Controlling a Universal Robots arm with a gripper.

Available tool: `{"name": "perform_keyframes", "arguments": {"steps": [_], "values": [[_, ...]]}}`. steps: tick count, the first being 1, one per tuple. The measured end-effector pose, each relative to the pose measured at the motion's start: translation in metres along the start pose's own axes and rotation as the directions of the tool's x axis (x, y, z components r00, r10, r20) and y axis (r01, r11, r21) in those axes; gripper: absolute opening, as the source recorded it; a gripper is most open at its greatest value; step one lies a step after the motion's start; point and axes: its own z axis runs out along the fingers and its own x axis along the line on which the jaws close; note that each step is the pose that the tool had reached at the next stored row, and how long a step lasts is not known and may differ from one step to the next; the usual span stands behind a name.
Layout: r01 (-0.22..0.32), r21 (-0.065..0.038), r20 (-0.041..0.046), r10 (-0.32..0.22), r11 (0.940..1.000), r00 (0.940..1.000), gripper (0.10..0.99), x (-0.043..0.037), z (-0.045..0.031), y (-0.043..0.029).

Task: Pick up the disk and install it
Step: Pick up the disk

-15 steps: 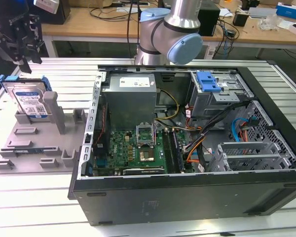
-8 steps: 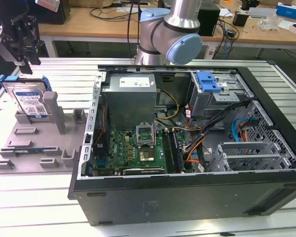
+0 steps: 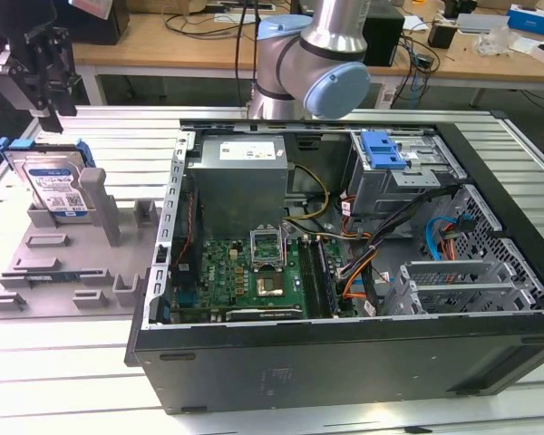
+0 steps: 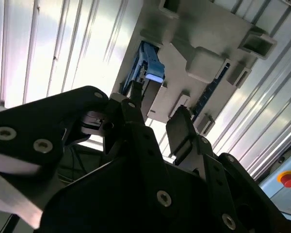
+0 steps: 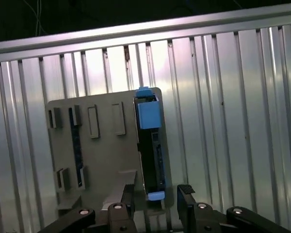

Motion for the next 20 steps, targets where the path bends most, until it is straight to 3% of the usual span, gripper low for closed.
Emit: {"name": "perform_keyframes", "arguments": {"steps": [2, 8, 12, 20], "values": [[0.015, 0.0, -0.0003, -0.015, 0.9999, 0.9999, 0.482, -0.0015, 0.0008, 0.0032], [0.022, 0.001, 0.0, -0.022, 0.9998, 0.9998, 0.482, 0.0006, 0.0067, 0.0289], [0.069, 0.003, 0.0003, -0.069, 0.9976, 0.9976, 0.482, 0.001, 0.0105, 0.0336], [0.092, 0.004, 0.0005, -0.092, 0.9958, 0.9958, 0.482, 0.003, 0.0172, 0.0551]]}}
